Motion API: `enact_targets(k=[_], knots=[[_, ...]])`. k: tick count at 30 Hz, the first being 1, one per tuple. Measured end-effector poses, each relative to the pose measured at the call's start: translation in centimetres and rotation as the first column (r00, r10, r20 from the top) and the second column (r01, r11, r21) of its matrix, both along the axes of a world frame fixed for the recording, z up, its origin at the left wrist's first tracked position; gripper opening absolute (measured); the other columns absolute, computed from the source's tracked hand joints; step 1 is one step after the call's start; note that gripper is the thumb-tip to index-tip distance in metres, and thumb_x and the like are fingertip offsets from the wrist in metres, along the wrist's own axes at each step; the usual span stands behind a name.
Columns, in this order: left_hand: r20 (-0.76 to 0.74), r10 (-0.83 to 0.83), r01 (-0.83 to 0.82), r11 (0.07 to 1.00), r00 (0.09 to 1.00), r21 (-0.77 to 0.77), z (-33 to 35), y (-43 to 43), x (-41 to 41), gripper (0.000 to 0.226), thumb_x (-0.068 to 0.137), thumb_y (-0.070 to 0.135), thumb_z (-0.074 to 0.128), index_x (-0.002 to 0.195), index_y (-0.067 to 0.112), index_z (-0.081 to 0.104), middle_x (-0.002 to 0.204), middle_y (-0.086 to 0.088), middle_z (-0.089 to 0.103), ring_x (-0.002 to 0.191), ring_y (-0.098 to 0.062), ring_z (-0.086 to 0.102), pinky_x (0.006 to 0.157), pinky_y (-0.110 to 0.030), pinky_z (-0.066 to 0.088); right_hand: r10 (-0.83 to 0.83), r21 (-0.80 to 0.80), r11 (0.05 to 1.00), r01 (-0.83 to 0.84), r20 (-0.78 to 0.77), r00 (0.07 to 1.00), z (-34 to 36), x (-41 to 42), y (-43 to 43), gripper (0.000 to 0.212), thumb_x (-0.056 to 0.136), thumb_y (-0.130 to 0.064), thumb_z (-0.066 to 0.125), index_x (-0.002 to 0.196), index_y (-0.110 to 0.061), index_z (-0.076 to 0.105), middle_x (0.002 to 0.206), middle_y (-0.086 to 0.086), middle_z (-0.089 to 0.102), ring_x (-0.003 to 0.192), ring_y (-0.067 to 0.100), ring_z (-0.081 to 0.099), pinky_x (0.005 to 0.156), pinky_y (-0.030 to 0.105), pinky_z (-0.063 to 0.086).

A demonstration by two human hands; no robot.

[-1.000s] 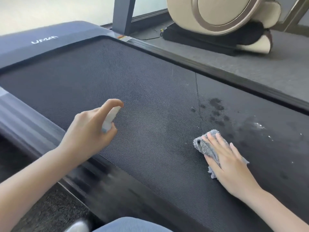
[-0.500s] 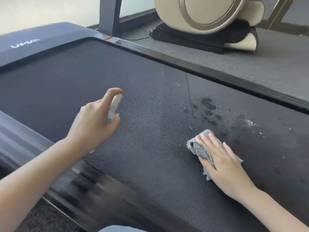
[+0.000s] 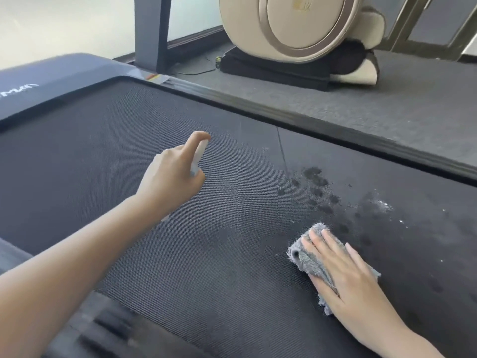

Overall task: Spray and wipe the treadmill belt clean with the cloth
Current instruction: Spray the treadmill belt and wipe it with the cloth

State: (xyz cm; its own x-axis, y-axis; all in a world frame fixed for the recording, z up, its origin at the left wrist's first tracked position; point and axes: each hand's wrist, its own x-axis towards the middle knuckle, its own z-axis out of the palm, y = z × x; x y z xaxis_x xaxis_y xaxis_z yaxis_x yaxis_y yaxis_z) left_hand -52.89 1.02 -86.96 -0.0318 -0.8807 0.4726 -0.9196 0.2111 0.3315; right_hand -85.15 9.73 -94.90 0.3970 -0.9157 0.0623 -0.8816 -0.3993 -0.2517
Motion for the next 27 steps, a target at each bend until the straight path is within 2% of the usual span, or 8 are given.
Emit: enact_targets(k=[3,7,11,14,18,21,23,27], knots=[[0.018,-0.055,0.055,0.998,0.998,0.006,0.5,-3.5,-1.3,0.055,0.083,0.015,0.058,0.134,0.022,0.039,0.086,-0.001,0.054,0.077,-0.033,0.057,0.068,-0.035,0.043,0.01,-0.121,0.993,-0.012,-0.012,1.0,-0.4,-0.1,-0.3,0.053,0.097,-0.052,0.022,0.145,-0.032,0.031,0.152,-0.014,0.03,0.142,0.008,0.019,0.111,0.033,0.014],[0.068,-0.063,0.057,0.995,0.996,0.085,0.7,-8.6,-3.3,0.061,0.082,0.018,0.058,0.139,0.027,0.035,0.097,-0.009,0.06,0.086,-0.035,0.059,0.069,-0.035,0.043,0.021,-0.196,0.98,-0.025,-0.025,0.999,-0.8,0.0,-0.7,0.053,0.098,-0.052,0.018,0.14,-0.027,0.039,0.147,-0.008,0.041,0.138,0.013,0.029,0.109,0.031,0.02],[0.077,-0.077,0.065,0.987,0.994,0.15,0.1,-12.4,-5.3,0.058,0.077,0.018,0.055,0.13,0.028,0.035,0.091,-0.007,0.057,0.084,-0.037,0.059,0.066,-0.035,0.044,0.008,-0.227,0.973,-0.035,-0.123,0.992,-2.5,-0.1,-1.7,0.055,0.096,-0.046,0.013,0.149,-0.031,0.018,0.153,-0.013,0.022,0.142,0.008,0.016,0.112,0.029,0.01],[0.036,-0.101,0.093,0.98,0.994,0.175,0.0,-14.5,-6.4,0.055,0.076,0.018,0.055,0.128,0.024,0.037,0.084,-0.008,0.055,0.083,-0.036,0.057,0.068,-0.035,0.043,0.008,-0.35,0.934,-0.074,-0.186,0.982,-3.2,-0.3,-2.4,0.05,0.101,-0.033,0.003,0.15,-0.029,0.011,0.158,-0.012,0.007,0.145,0.009,0.005,0.112,0.029,0.008],[0.004,-0.116,0.114,0.978,0.993,0.172,-0.1,-16.5,-7.6,0.052,0.079,0.016,0.053,0.129,0.022,0.037,0.086,-0.013,0.055,0.083,-0.037,0.055,0.069,-0.035,0.04,-0.023,-0.451,0.884,-0.124,-0.308,0.951,-3.4,-0.5,-3.2,0.041,0.101,-0.036,0.001,0.132,-0.026,0.026,0.146,-0.005,0.03,0.146,0.014,-0.003,0.099,0.038,0.027],[-0.05,-0.115,0.123,0.972,0.992,0.202,-0.2,-17.8,-8.6,0.054,0.077,0.012,0.051,0.128,0.027,0.037,0.088,-0.014,0.054,0.082,-0.037,0.053,0.068,-0.035,0.042,-0.075,-0.531,0.835,-0.146,-0.371,0.925,-4.2,-0.8,-3.6,0.047,0.099,-0.044,0.009,0.139,-0.026,0.026,0.156,0.001,0.015,0.146,0.018,0.0,0.116,0.037,0.005],[-0.076,-0.116,0.129,0.973,0.99,0.193,-0.4,-18.3,-9.4,0.053,0.076,0.01,0.051,0.125,0.028,0.039,0.087,-0.013,0.054,0.081,-0.037,0.052,0.066,-0.035,0.043,-0.104,-0.595,0.788,-0.161,-0.385,0.917,-4.7,-1.1,-3.7,0.049,0.099,-0.043,0.009,0.143,-0.025,0.023,0.159,0.002,0.005,0.146,0.02,0.001,0.116,0.036,-0.001],[-0.188,-0.018,0.034,0.996,0.982,0.08,-1.2,-18.5,-10.1,0.047,0.077,0.009,0.053,0.121,0.024,0.044,0.082,-0.012,0.058,0.077,-0.033,0.05,0.067,-0.034,0.042,-0.119,-0.581,0.803,-0.131,-0.371,0.921,-5.1,-1.0,-3.6,0.046,0.098,-0.044,0.009,0.137,-0.026,0.025,0.147,-0.002,0.023,0.146,0.018,-0.001,0.114,0.034,0.004]])
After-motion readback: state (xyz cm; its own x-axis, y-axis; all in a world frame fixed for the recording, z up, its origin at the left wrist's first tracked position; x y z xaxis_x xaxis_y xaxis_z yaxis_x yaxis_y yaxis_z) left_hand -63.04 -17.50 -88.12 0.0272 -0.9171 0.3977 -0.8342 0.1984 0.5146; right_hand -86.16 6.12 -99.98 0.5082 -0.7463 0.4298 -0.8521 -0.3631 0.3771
